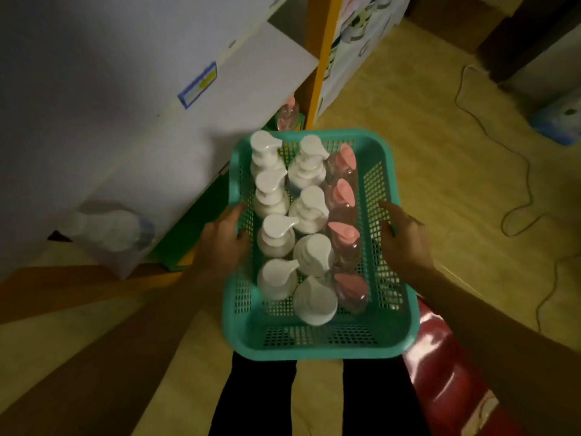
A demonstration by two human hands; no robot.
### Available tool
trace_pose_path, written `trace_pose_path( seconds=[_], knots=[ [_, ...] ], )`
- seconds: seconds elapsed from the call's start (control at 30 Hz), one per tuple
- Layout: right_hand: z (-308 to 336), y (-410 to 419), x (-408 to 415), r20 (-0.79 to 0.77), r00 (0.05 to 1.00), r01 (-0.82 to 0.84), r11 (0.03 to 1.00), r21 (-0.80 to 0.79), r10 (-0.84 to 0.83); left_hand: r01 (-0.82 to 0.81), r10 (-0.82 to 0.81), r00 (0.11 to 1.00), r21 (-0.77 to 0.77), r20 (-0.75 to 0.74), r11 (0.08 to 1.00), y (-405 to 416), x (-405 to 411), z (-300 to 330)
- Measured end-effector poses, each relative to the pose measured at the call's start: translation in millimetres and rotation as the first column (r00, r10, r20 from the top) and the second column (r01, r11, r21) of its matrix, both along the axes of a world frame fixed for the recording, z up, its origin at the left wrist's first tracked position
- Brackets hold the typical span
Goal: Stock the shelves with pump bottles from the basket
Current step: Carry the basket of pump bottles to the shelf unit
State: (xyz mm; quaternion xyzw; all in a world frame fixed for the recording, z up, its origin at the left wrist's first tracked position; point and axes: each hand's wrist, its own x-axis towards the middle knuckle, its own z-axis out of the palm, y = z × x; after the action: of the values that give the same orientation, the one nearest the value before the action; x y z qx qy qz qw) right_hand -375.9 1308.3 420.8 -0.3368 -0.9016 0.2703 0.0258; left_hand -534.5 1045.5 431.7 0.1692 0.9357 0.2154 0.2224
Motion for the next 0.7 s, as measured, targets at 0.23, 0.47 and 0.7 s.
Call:
trace_pose_path(
  seconds=[0.23, 0.47, 0.7],
  knots=[
    [-49, 82, -54, 0.047, 0.984, -0.174, 0.985, -0.012, 0.174, -0.220, 0.207, 0.973, 0.137, 0.102, 0.966, 53, -3, -51],
    [-70, 145, -101, 0.096, 0.909, -0.399, 0.913, -0.087, 0.406, -0.403, 0.403, 0.915, 0.004, -0.005, 0.915, 95, 25, -83],
    [-106, 168, -116, 0.090, 0.787, -0.604, 0.792, -0.091, 0.611, -0.606, 0.597, 0.795, 0.091, 0.106, 0.790, 124, 82, -134]
  ],
)
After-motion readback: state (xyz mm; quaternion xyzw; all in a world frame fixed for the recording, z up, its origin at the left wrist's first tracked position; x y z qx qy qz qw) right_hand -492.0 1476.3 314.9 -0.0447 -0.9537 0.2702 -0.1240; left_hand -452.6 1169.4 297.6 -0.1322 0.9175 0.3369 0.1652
